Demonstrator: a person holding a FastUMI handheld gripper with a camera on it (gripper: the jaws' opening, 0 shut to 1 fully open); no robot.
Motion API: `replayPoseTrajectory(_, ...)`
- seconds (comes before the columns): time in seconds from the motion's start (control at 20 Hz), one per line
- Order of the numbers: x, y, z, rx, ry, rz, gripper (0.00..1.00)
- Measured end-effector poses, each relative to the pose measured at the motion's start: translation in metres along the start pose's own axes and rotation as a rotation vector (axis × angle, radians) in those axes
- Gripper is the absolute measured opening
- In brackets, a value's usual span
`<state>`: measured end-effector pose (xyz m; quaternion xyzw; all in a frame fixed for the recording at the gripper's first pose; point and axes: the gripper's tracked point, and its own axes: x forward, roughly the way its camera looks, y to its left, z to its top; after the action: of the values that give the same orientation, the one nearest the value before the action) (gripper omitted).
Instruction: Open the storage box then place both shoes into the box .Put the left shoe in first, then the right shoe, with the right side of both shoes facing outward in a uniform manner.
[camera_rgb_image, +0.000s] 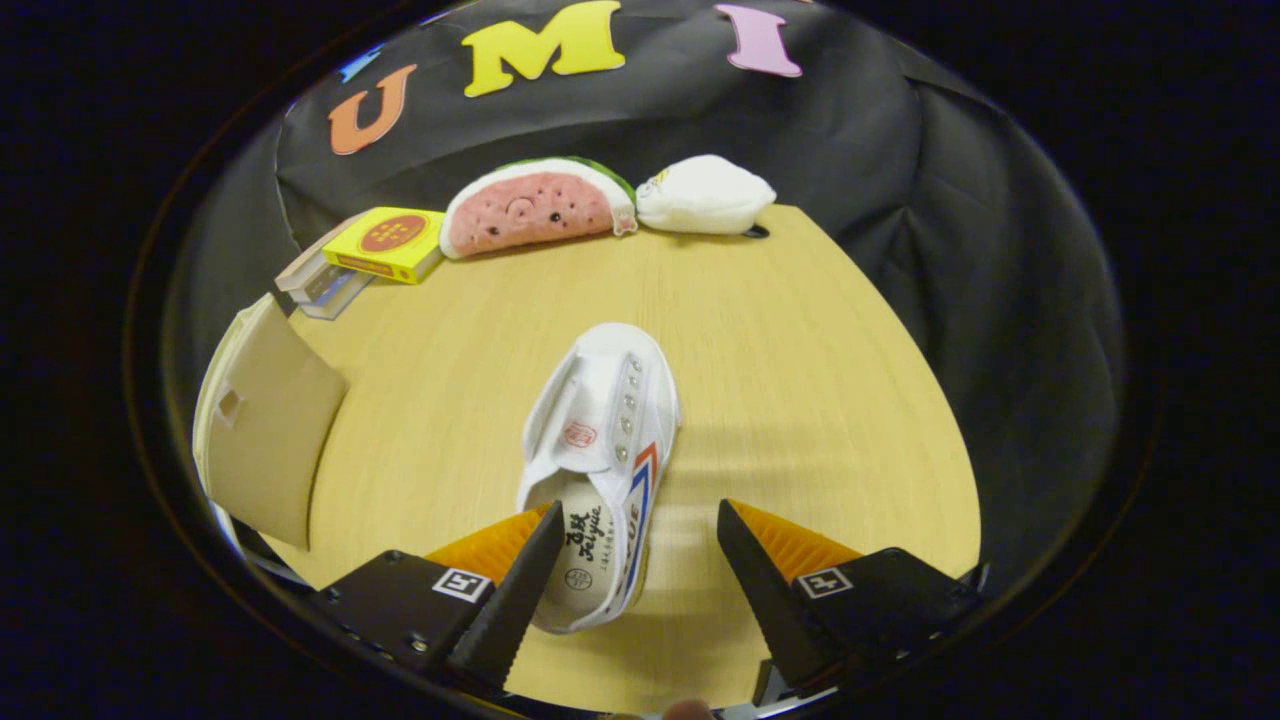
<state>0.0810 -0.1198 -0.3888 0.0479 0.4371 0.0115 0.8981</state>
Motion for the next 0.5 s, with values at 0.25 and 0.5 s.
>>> replayPoseTrajectory(0.25,0.017,0.005,0.002,0.065,0.07,0.066,0.55)
replayPoseTrajectory(0.5,0.02,-0.01,0.001,0.089,0.087,-0.001,0.32)
